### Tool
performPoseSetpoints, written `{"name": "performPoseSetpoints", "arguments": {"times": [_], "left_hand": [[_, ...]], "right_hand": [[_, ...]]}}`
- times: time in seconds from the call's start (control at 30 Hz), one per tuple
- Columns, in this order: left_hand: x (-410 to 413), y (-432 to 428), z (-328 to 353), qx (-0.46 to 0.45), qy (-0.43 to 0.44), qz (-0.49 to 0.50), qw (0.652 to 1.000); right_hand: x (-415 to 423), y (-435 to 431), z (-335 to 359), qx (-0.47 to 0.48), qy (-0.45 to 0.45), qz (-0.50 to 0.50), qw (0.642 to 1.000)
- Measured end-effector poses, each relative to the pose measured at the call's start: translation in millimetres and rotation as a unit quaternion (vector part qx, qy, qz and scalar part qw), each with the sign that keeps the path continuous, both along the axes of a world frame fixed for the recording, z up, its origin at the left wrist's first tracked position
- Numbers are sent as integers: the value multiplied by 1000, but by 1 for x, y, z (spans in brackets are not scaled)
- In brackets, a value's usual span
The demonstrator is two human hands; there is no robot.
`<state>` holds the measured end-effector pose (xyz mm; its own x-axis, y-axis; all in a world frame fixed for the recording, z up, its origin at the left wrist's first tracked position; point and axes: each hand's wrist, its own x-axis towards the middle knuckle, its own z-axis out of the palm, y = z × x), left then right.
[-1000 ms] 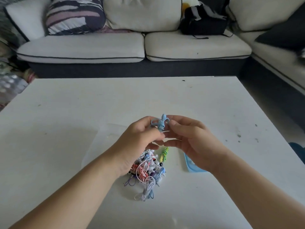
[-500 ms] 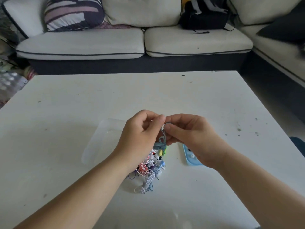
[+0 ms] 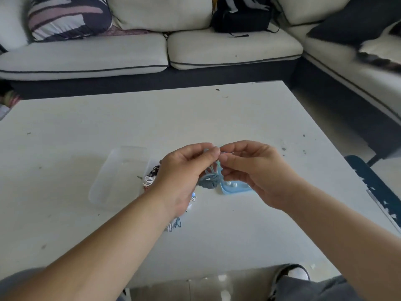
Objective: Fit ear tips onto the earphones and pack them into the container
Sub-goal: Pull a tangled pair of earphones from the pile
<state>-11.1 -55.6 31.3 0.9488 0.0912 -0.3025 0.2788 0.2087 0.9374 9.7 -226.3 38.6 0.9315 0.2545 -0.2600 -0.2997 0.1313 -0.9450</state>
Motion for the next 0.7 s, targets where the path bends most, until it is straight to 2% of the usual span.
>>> {"name": "performPoseSetpoints", "arguments": {"times": [0.13,0.33,0.57,0.7], "left_hand": [[-6,-6,-4,-4,9,1,1000],[-11,-6,-9,75,-32,-32,996],[-3,0,-17,121,-46,-40,991],[1,-1,-17,151,-87,-36,984]], "right_hand": [[-8,-20,-3,25,28,-24,999],[-12,-29,-9,-39,20,-2,999],[4,-16,-18,-56,35,6,998],[11,-9,-26,-103,11,42,994]]}}
